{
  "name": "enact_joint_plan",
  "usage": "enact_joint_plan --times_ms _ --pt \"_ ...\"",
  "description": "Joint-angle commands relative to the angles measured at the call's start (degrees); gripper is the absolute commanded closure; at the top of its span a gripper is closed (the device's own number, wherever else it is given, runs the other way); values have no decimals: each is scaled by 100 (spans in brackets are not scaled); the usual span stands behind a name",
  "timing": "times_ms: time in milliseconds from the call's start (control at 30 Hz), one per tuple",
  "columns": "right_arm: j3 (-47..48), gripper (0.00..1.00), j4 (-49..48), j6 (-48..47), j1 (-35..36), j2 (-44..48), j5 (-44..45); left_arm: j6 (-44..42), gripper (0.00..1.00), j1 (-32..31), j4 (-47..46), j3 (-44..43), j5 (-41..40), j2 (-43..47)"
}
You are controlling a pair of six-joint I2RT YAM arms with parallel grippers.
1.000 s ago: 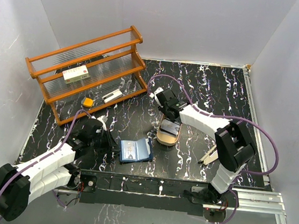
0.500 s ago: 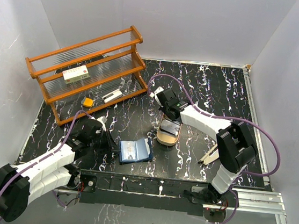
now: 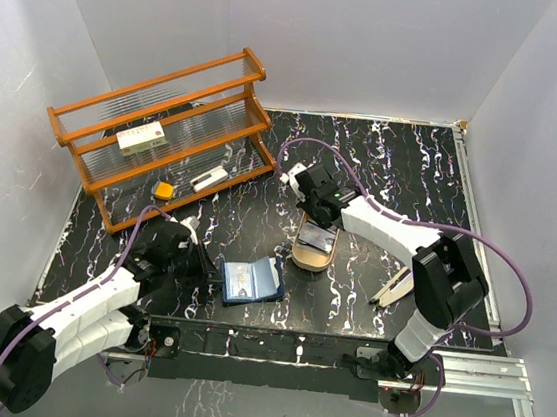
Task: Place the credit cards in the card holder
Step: Pick up the credit card from the storage box.
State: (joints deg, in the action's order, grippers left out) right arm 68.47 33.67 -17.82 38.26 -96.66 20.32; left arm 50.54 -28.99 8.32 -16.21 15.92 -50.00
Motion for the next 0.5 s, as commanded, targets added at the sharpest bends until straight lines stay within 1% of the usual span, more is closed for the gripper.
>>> enact_joint_plan --times_ms 0,67,200,467 --pt "138 100 52 113 24 460 -286 -47 91 9 213 -297 68 -37" --pt "136 100 127 184 25 502 -345 26 86 13 234 -319 14 -10" --pt "169 100 282 380 24 585 -317 144 73 8 306 -410 -99 61" --pt "551 100 752 851 26 860 -425 250 56 8 933 -975 -489 225"
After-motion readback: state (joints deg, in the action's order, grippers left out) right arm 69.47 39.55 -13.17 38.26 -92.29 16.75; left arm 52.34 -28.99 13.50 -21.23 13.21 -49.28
